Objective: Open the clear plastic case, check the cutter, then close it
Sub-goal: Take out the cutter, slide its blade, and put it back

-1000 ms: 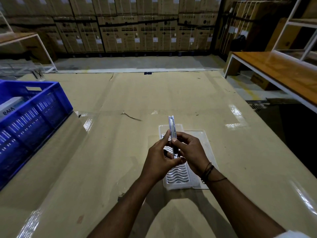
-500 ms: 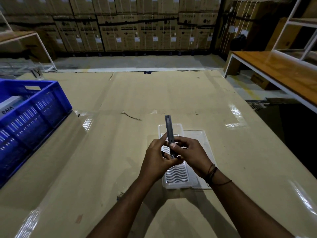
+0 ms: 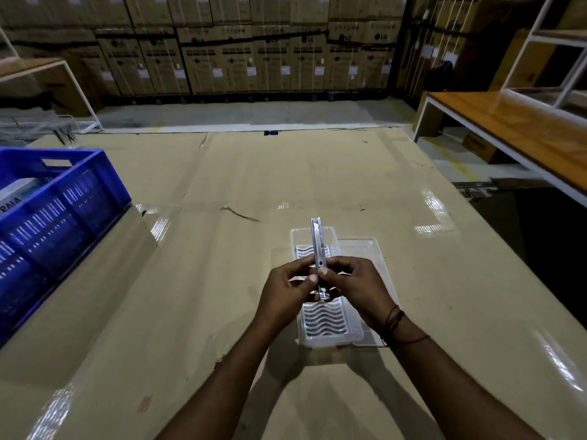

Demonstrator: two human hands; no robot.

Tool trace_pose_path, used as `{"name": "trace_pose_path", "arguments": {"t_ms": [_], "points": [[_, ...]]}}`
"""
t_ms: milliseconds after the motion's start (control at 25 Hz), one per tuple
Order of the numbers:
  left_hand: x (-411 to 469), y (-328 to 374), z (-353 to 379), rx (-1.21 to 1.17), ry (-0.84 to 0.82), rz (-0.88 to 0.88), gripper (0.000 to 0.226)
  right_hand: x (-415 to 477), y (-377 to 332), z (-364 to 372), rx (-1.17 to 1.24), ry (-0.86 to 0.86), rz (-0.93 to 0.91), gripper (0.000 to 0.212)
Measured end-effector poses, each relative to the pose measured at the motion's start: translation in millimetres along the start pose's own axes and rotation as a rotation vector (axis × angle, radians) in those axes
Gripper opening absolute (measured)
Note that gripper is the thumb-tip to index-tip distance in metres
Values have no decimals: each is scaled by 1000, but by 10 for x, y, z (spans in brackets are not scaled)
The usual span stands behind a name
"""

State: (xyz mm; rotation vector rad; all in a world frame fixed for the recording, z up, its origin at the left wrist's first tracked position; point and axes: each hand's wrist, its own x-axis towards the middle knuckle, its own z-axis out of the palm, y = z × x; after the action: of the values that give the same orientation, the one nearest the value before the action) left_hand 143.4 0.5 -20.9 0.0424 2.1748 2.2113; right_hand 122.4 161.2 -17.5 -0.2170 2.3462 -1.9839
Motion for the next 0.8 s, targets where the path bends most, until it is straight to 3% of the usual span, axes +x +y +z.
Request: {"name": "trace_pose_path", "arguments": {"t_ms": [320, 440, 600, 800], "points": [[18, -69, 28, 39, 27, -9, 40, -3, 74, 28, -70, 45, -9, 16], [57, -105, 18, 247, 140, 7, 33, 13, 63, 24, -89, 35, 27, 14], [70, -128, 19, 635, 377, 46, 38, 62, 48, 133, -545, 85, -9, 16], [55, -197, 16, 768, 357, -75, 44, 148, 151, 304, -763, 77, 26, 18]]}}
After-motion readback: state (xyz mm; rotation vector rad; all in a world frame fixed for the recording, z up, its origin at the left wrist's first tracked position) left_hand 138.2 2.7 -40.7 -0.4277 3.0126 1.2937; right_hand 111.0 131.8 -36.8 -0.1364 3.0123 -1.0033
